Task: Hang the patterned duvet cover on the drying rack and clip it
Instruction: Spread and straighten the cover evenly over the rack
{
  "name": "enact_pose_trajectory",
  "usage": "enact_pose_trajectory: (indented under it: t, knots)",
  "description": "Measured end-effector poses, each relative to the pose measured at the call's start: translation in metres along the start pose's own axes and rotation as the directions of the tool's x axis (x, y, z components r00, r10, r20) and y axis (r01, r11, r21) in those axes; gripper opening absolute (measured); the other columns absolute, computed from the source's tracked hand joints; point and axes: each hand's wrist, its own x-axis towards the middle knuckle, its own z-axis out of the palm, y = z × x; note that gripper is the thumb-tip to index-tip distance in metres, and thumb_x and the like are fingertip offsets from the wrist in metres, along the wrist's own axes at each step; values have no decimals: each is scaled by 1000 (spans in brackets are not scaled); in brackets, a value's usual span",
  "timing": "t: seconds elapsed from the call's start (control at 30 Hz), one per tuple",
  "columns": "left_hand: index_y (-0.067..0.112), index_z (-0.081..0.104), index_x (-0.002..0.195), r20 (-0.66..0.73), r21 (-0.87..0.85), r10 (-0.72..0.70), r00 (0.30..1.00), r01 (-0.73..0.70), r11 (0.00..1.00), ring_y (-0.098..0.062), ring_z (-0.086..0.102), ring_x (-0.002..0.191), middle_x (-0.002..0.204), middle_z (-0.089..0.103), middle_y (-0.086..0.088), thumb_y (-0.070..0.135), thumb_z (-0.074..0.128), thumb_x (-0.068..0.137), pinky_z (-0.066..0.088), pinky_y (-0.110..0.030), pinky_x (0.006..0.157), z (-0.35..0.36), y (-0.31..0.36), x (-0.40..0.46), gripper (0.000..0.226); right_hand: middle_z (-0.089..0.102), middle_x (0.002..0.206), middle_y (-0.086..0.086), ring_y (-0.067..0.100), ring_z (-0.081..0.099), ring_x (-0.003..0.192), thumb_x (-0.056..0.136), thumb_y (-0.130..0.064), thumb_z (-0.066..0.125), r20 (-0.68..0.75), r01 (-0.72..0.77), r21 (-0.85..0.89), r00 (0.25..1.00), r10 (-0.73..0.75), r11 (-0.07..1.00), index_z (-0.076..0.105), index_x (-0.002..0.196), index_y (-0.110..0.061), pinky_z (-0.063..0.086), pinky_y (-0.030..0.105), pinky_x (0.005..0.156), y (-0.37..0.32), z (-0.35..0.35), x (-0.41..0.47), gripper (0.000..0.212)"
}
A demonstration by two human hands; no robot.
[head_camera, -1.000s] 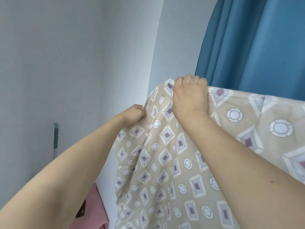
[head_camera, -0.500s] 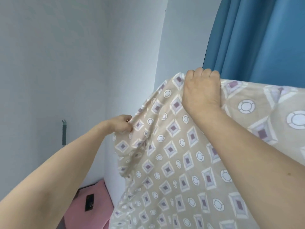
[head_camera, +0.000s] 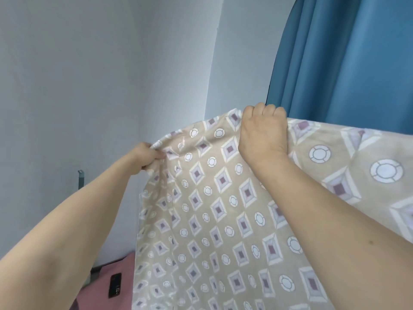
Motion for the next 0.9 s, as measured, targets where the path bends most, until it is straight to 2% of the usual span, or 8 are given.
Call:
enact_pose_trajectory:
  t: [0.1, 0.2, 0.3, 0.37, 0.6, 0.7, 0.8, 0.9]
  knots:
    - [9, 69, 108, 454, -424, 76, 888, 140, 895, -28, 65, 93, 99, 67, -11, 46, 79, 73, 51, -44, 91, 2, 0, -14, 52, 53, 108, 8, 25, 52, 96, 89, -18, 43, 1, -4, -2, 1000, 4, 1000, 44, 117, -10, 38, 36, 86, -5, 0, 1, 29]
    - [7, 68, 118, 620, -469, 25, 784, 345, 813, -37, 62, 112, 119, 66, -19, 65, 54, 85, 54, -49, 91, 18, -1, -26, 68, 52, 107, 9, 26, 52, 95, 88, -18, 44, -2, -5, -7, 1000, 5, 1000, 44, 116, -10, 38, 36, 86, -9, -1, 3, 29]
    - [5, 77, 84, 638, -249, -44, 768, 261, 933, -31, 72, 83, 90, 74, -17, 15, 50, 98, 57, -47, 84, 41, -2, -35, 32, 52, 107, 9, 26, 52, 95, 87, -17, 44, 2, -1, -1, 1000, 1, 1000, 44, 117, -9, 38, 36, 86, -12, -2, 4, 31]
    - [9, 75, 57, 612, -149, -98, 785, 236, 960, -22, 70, 60, 66, 72, -10, -1, 48, 95, 60, -34, 61, 52, 1, -43, 48, 52, 107, 9, 26, 52, 95, 86, -17, 44, 5, 0, 1, 1000, 0, 1000, 44, 117, -9, 38, 36, 85, -13, -2, 5, 32]
    - [11, 64, 100, 362, -602, -20, 932, 250, 758, -27, 64, 70, 89, 64, -15, 19, 55, 93, 55, -35, 64, 54, 21, -29, 14, 53, 107, 9, 26, 52, 95, 85, -20, 46, 9, -4, -4, 1000, 4, 1000, 45, 116, -9, 38, 36, 84, -7, 0, 3, 33]
    - [8, 66, 94, 311, -540, 20, 950, 159, 827, -27, 66, 71, 91, 66, -15, 14, 52, 93, 56, -34, 66, 41, 20, -24, 15, 53, 106, 9, 25, 52, 94, 86, -20, 45, 9, -8, -6, 1000, 8, 1000, 45, 115, -10, 37, 35, 83, -3, 1, 2, 31]
    - [1, 63, 86, 524, -467, 49, 850, 239, 851, -31, 64, 73, 82, 64, -16, 14, 51, 75, 52, -35, 75, 25, 18, -34, 21, 53, 105, 8, 25, 53, 94, 86, -19, 45, 2, -14, -8, 1000, 14, 1000, 45, 114, -10, 37, 35, 82, -2, 2, 1, 30]
    - [-4, 61, 114, 710, -410, 118, 694, 271, 871, -36, 65, 94, 104, 65, -23, 6, 53, 63, 52, -42, 90, 13, 12, -36, 52, 53, 106, 8, 25, 52, 94, 86, -19, 45, -2, -12, -5, 1000, 12, 1000, 45, 115, -10, 37, 36, 84, -5, 1, 1, 30]
